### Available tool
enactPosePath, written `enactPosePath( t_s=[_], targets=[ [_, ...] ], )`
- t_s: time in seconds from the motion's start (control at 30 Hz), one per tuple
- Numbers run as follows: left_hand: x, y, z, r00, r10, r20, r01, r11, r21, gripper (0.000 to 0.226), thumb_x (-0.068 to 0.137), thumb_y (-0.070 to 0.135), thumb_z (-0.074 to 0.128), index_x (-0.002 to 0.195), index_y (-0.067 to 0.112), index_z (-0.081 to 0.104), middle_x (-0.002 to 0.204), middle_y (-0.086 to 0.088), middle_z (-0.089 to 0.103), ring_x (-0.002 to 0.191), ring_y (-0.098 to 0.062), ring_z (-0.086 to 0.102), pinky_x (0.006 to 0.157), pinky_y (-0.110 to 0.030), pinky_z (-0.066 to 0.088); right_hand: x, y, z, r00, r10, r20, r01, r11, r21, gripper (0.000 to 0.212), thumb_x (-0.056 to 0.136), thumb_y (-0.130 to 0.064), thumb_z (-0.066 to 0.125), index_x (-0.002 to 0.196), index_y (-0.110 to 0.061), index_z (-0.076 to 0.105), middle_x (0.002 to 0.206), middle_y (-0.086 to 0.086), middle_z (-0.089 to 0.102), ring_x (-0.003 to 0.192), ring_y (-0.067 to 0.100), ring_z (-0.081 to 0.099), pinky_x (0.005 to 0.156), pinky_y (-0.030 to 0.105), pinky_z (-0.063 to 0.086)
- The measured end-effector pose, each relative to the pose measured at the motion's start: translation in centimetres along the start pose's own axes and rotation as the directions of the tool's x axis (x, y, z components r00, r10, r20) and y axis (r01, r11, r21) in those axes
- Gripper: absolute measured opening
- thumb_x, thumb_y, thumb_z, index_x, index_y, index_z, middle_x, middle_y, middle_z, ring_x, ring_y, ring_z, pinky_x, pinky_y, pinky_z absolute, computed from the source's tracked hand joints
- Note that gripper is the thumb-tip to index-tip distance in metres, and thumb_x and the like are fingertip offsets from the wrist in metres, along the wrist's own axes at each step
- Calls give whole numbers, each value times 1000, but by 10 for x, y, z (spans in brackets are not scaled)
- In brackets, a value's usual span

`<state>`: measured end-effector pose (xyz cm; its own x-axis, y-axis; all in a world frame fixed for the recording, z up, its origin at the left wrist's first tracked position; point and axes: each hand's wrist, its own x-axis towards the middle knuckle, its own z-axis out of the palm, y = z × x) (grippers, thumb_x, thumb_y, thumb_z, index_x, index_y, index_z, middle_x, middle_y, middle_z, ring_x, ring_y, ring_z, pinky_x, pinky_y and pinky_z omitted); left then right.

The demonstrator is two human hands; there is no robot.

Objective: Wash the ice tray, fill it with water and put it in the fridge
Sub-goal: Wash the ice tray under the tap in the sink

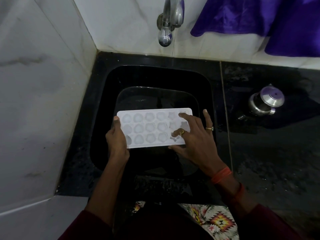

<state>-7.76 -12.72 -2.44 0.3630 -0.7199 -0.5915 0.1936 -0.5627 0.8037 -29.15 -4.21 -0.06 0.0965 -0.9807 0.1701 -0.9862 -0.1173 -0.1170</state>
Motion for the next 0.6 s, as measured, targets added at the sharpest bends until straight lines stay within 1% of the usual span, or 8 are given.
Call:
enactPosePath(
  t_s=[0.1,0.2,0.37,0.47,0.6],
  targets=[
    [0,-1,0,1000,4,0,-4,1000,9,41,101,50,52,104,12,69,90,-1,73,80,-19,71,70,-34,60,-1,-2,4,1000,-9,24,9,1000,-18,41,70,-61,84,92,-27,77,146,12,54,135,27,52,126,51,-8],
    [1,-2,0,1000,6,3,-6,1000,22,44,101,51,52,107,12,70,92,-1,74,84,-21,72,74,-37,60,-3,-3,8,998,-19,67,21,999,-29,39,74,-60,82,95,-26,79,149,13,51,136,26,51,126,55,-5],
    [-1,-3,-2,1000,19,1,-19,999,40,44,100,53,52,107,14,72,93,1,74,89,-22,72,82,-40,60,-3,-2,8,996,-38,81,42,998,-38,37,72,-58,81,92,-27,79,147,11,54,135,24,52,126,55,-7],
    [-2,-4,-1,999,32,3,-32,998,49,38,99,54,52,98,21,71,95,2,74,94,-22,71,90,-45,59,-2,-2,7,997,-35,69,37,999,-24,36,67,-56,85,88,-27,79,144,9,57,132,23,54,126,53,-9],
    [-1,-3,-1,1000,23,6,-23,998,52,39,98,55,53,99,21,71,97,1,75,94,-23,72,92,-48,58,-2,-4,7,996,-33,77,36,999,-31,36,68,-54,86,88,-25,80,145,10,56,133,25,54,126,53,-9]
  ],
)
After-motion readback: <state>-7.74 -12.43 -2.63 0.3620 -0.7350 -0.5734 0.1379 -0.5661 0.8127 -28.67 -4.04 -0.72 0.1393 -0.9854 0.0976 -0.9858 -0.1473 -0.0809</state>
